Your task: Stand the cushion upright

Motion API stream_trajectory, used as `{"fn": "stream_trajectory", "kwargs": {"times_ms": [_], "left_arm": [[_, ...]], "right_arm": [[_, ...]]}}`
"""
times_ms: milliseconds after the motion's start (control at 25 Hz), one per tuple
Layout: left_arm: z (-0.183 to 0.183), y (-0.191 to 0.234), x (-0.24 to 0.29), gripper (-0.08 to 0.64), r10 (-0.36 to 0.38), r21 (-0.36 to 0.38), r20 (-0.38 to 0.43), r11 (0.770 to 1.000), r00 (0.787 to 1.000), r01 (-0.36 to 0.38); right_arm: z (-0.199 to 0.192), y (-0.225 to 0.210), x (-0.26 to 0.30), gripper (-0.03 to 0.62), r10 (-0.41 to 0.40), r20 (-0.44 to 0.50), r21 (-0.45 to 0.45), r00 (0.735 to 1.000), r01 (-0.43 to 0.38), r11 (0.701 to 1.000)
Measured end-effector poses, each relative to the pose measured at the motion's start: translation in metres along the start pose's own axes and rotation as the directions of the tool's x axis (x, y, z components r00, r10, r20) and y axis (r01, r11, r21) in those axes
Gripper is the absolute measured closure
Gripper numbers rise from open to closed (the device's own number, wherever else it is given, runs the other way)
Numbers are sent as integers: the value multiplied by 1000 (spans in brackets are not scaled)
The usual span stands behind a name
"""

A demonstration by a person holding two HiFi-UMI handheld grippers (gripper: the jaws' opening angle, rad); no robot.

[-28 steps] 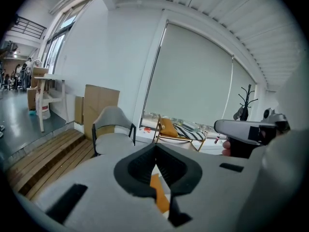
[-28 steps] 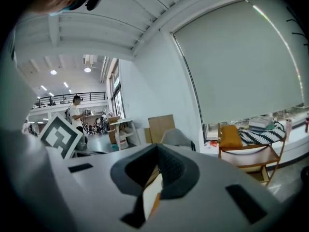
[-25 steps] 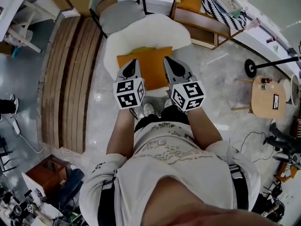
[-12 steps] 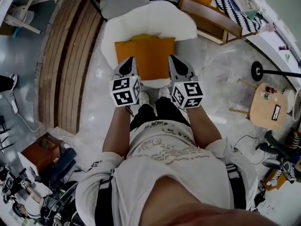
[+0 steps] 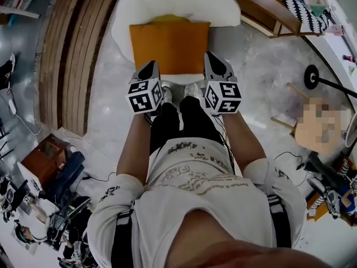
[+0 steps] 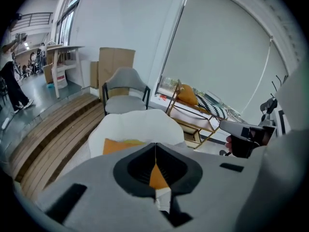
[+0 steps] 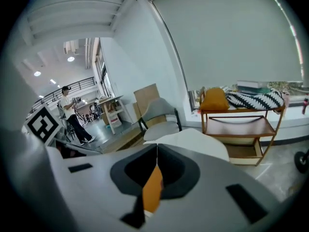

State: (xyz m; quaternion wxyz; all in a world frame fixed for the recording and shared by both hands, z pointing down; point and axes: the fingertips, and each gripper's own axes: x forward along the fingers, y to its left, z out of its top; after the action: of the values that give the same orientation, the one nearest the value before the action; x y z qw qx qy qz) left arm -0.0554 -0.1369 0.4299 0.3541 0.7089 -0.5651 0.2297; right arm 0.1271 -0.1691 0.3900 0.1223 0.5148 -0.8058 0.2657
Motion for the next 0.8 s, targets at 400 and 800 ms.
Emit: {"fn": "stream_trajectory", "kwargs": {"times_ms": [400, 800], "left_arm": [[-68, 66, 68, 538, 48, 5, -91, 999, 995, -48], [-132, 122, 161, 381, 6, -13, -147, 1000, 989, -8]], "right_arm": [[-88, -25, 67, 563, 22, -71, 65, 997, -18, 998], [-203, -84, 145, 451, -48, -209, 88, 977, 68, 994]]}}
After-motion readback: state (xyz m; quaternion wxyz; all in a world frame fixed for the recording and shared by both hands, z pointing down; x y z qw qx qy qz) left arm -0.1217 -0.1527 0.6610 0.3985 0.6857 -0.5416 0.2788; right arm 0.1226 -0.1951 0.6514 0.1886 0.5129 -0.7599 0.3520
